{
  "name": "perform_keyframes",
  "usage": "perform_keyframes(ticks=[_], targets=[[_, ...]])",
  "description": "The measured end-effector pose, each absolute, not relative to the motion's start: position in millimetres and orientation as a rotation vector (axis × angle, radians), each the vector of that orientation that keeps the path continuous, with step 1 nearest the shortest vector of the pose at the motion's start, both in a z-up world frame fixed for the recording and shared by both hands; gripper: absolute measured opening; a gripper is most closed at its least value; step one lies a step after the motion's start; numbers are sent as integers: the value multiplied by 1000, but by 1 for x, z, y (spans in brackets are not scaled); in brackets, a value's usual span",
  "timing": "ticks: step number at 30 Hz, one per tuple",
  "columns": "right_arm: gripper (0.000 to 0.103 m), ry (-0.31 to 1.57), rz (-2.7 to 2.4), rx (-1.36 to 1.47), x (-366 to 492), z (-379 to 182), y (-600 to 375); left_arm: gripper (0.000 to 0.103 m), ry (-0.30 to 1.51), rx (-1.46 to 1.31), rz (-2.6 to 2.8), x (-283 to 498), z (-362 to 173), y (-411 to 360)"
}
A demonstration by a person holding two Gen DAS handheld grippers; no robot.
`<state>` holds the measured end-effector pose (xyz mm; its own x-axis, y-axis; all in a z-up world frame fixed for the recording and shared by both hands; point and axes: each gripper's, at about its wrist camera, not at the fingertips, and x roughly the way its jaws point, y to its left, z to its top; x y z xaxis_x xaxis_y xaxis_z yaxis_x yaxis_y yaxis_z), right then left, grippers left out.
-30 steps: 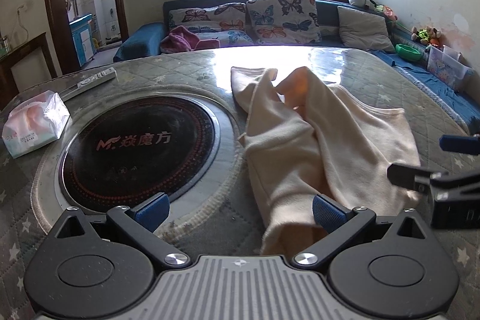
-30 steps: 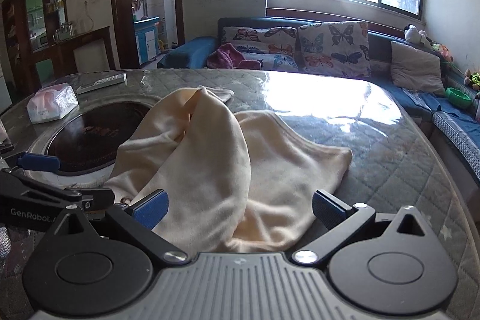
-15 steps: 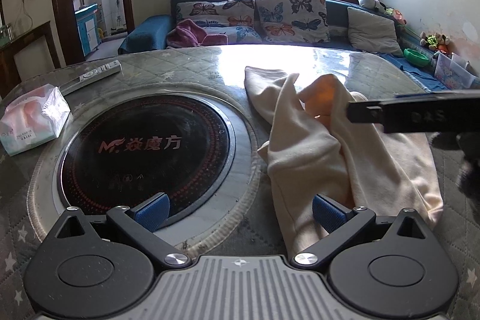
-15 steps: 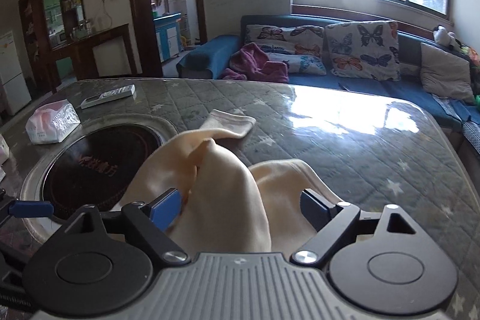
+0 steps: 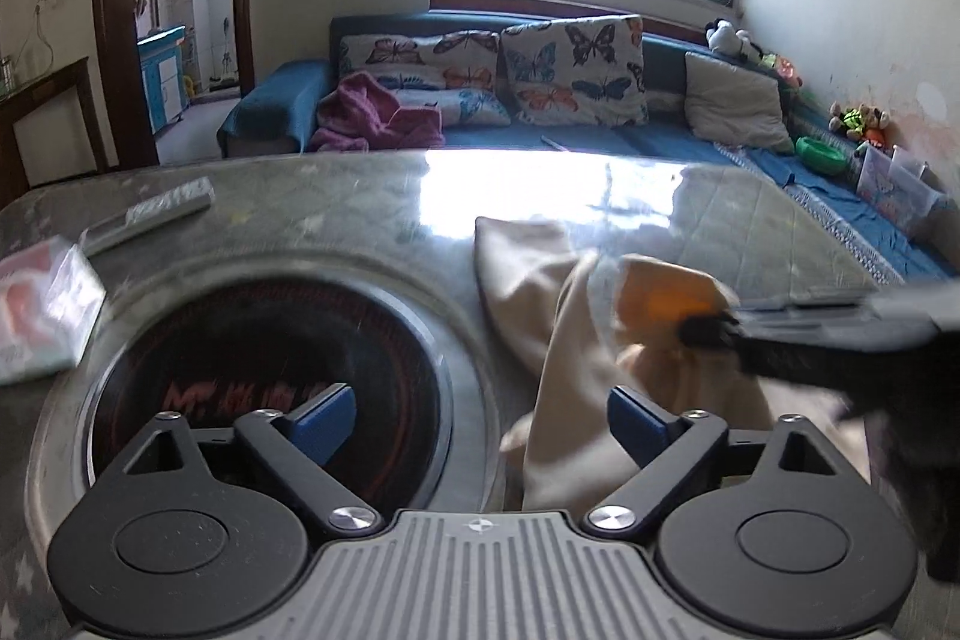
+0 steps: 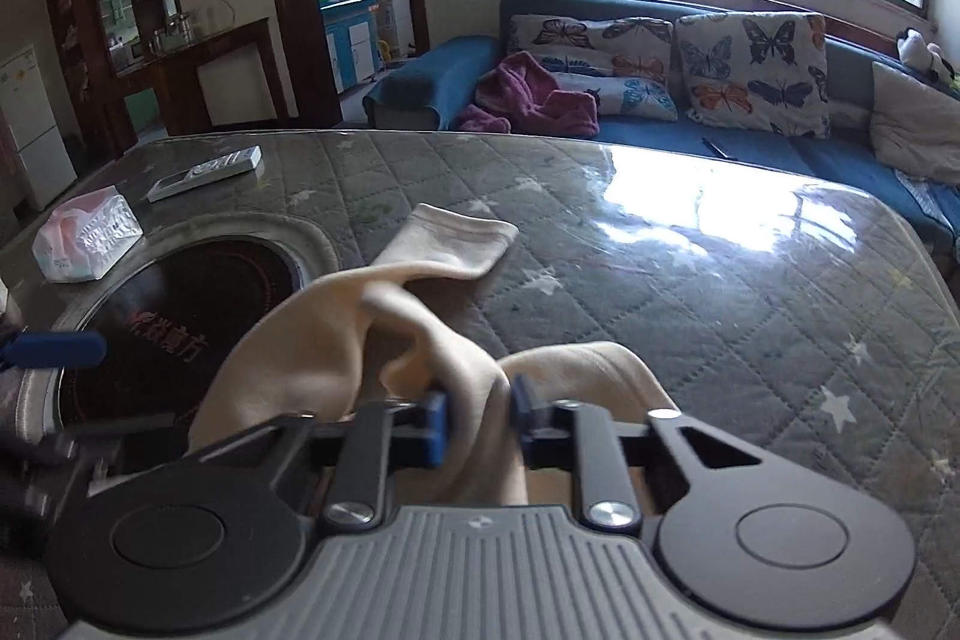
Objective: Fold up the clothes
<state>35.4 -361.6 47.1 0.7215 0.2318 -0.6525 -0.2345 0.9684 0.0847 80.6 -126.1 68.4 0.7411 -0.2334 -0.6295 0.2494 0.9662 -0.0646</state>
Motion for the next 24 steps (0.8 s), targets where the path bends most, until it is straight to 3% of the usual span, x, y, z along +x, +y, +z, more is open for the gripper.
perform_keyframes(ticks=[2,10,13,15,17,18,24], targets=[[9,702,242,-7,29,50,-368,88,676,29,-281,91,70,-132],[8,575,121,-2,-34,79,-421,85,716,69,-361,126,54,-164],[7,542,43,13,-72,88,-450,60,754,63,-381,136,44,-166],[7,530,-8,23,-94,90,-465,31,773,43,-401,138,40,-164],[7,523,-68,33,-119,90,-482,13,766,17,-406,134,41,-157],[7,524,-96,37,-129,89,-489,8,762,4,-408,132,42,-153],[5,540,-238,103,-171,69,-530,3,704,-41,-371,98,58,-123]])
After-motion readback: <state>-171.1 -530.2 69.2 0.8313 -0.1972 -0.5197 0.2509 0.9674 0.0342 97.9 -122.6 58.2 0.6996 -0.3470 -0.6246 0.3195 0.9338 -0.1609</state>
